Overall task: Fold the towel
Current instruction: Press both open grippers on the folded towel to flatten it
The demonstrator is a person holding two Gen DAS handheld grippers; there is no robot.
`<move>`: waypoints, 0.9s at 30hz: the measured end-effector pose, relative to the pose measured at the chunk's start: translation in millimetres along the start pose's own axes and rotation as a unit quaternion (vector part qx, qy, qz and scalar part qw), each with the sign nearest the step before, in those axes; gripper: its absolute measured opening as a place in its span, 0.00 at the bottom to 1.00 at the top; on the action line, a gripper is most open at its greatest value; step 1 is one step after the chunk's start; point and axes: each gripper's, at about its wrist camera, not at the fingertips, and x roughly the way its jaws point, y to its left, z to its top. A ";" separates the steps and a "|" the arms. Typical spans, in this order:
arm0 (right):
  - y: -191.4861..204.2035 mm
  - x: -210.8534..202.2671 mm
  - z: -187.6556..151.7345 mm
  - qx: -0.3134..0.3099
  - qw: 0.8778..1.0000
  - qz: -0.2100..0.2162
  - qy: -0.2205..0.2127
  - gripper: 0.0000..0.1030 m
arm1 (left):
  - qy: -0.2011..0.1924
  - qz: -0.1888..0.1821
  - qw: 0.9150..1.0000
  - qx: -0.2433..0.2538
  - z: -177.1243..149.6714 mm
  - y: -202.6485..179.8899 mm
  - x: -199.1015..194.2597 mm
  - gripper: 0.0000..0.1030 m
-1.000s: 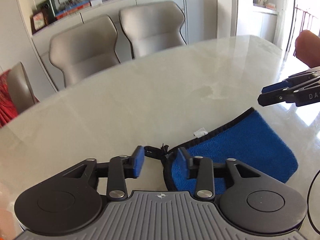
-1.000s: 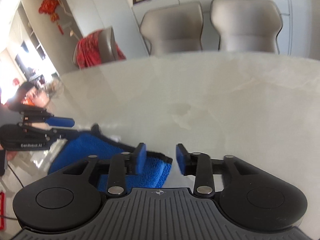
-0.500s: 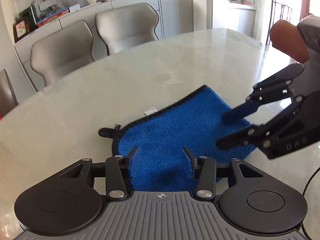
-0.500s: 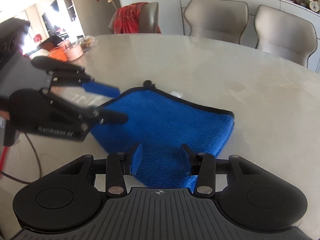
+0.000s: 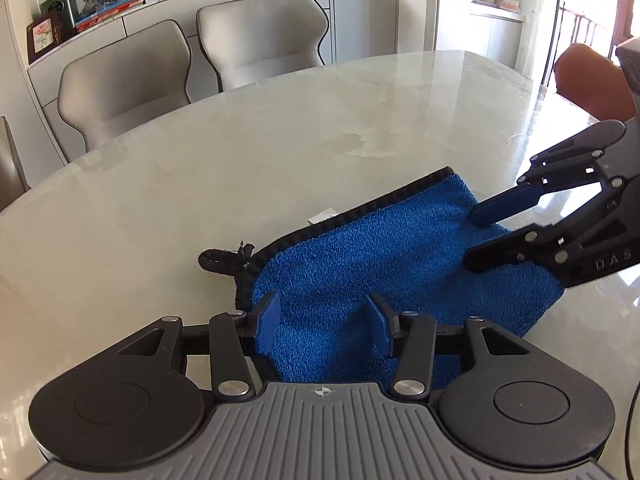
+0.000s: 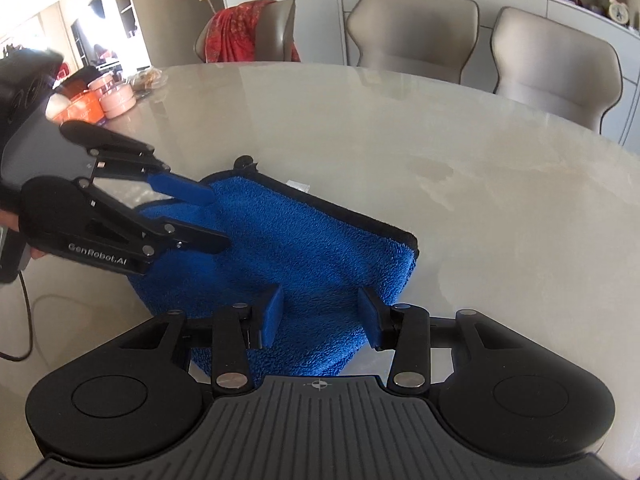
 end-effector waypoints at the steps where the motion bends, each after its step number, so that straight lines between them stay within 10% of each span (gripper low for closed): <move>1: 1.5 -6.2 3.8 -0.001 1.000 -0.002 -0.014 0.42 | -0.016 -0.006 1.000 0.002 1.6 -0.7 -5.7 0.48; 12: -13.5 25.1 16.6 -0.034 0.999 -0.016 0.010 0.48 | 0.015 0.001 1.000 0.001 10.2 -3.4 24.2 0.52; 27: 45.5 -34.4 -22.1 0.010 1.000 0.024 -0.001 0.49 | 0.006 0.047 0.998 -0.044 -27.7 -26.4 -35.3 0.53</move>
